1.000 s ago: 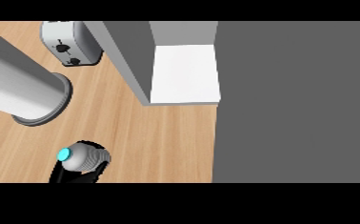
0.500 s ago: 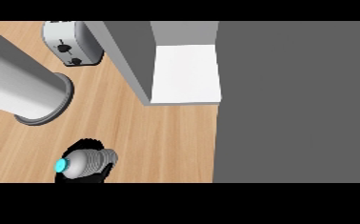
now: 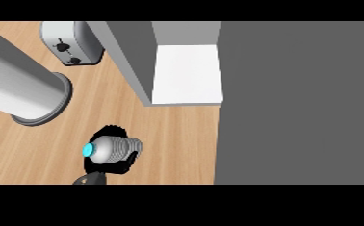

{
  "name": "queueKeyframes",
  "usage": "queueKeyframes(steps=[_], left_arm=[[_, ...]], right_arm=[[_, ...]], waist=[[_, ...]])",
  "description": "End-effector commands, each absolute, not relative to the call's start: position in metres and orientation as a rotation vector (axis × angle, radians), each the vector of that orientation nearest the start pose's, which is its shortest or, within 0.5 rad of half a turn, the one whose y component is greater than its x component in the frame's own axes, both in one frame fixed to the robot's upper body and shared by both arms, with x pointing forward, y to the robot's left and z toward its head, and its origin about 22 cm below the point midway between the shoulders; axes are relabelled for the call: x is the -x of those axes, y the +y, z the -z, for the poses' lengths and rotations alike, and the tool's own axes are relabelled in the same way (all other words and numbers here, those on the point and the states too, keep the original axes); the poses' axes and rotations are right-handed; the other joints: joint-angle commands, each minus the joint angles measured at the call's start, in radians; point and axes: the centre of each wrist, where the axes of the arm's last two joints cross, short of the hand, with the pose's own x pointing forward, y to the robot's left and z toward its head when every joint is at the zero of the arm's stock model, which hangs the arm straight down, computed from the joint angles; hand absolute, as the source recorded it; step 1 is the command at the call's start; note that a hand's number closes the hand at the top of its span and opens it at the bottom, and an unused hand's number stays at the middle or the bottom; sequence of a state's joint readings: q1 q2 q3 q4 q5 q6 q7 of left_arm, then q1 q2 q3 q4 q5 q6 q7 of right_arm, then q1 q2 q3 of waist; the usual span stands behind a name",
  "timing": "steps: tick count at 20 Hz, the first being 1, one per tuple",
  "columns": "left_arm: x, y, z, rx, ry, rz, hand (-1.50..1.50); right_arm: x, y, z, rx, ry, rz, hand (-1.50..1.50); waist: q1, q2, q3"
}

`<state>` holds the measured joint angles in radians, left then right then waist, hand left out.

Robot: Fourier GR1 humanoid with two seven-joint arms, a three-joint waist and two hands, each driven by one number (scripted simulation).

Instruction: Pick up the bottled water, place it into the cabinet and close the cabinet

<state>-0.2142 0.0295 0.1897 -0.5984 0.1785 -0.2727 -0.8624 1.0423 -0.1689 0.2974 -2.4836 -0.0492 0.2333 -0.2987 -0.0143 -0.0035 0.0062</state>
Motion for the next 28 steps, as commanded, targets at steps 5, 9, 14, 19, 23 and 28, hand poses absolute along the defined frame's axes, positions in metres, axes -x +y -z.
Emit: queueKeyframes(steps=[5, 9, 14, 19, 23, 28], left_arm=[[-0.261, 0.199, 0.130, 0.361, -1.678, -0.279, 1.50], [-0.284, 0.176, 0.100, 0.345, -1.670, -0.227, 1.50], [-0.293, 0.139, 0.063, 0.274, -1.759, -0.160, 1.50], [-0.311, 0.115, 0.040, 0.247, -1.757, -0.085, 1.50], [-0.341, 0.091, 0.002, 0.198, -1.751, -0.097, 1.50], [-0.356, 0.071, -0.019, 0.114, -1.732, -0.009, 1.50]], right_arm=[[-0.024, -0.239, -0.114, -0.169, -1.817, -0.062, -1.50], [-0.029, -0.232, -0.126, -0.188, -1.807, -0.062, -1.50], [-0.033, -0.234, -0.107, -0.183, -1.812, -0.030, -1.50], [-0.029, -0.234, -0.123, -0.170, -1.845, -0.051, -1.50], [-0.025, -0.237, -0.119, -0.174, -1.824, -0.053, -1.50], [-0.029, -0.246, -0.132, -0.152, -1.859, -0.049, -1.50]], waist=[[-0.001, -0.003, -0.006], [0.005, 0.000, -0.006], [0.004, -0.002, -0.005], [-0.006, 0.002, -0.006], [-0.021, 0.003, -0.007], [-0.016, 0.006, -0.006]])
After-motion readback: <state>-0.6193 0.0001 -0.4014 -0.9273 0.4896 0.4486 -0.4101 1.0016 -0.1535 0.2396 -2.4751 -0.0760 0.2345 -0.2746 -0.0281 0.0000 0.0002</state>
